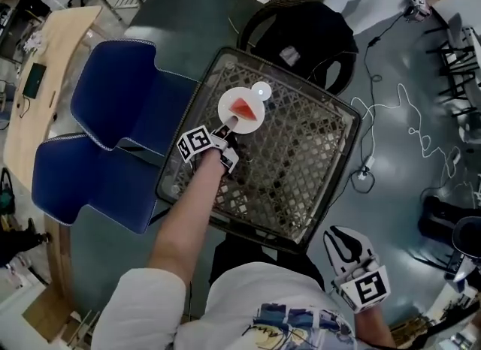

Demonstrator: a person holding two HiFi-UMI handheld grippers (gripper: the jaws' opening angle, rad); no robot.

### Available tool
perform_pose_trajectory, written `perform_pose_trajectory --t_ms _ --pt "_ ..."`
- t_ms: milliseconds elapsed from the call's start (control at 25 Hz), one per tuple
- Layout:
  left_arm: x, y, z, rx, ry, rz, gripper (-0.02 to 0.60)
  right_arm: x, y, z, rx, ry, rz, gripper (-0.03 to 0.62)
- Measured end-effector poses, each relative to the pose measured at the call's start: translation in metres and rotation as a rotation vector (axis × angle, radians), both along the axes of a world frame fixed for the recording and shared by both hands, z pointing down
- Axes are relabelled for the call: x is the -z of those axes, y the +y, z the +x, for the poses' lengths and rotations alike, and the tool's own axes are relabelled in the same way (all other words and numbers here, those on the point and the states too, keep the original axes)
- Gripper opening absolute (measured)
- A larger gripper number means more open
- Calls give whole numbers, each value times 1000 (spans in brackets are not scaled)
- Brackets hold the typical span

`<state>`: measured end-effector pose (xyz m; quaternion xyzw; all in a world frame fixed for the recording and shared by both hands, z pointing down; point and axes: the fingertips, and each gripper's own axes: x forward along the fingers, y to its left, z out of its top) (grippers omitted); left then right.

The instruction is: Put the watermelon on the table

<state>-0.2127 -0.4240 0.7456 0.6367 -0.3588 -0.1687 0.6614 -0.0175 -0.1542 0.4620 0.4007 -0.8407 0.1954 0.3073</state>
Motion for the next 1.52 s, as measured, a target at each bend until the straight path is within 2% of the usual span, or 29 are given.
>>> perform_pose_trajectory --t_ms 440,600,720,1040,1240,1520 --pt "-24 -20 0 -31 -76 -95 28 -6 -9 1 -29 -7 -17 58" --pt "-33 -21 -5 -54 -214 -175 31 -7 -12 0 -29 2 -12 58" --pt "-35 -22 -4 -102 -328 -203 43 -9 -11 -2 -19 2 -14 58" --pt "-29 -23 -6 -237 -598 -183 104 -5 -9 1 -32 -30 -3 58" --pt "-29 -25 -9 -260 -718 -186 133 -8 -3 10 -54 -41 -2 58" --pt "-27 -30 -16 -260 -806 -225 156 -5 -1 24 -88 -53 -3 58"
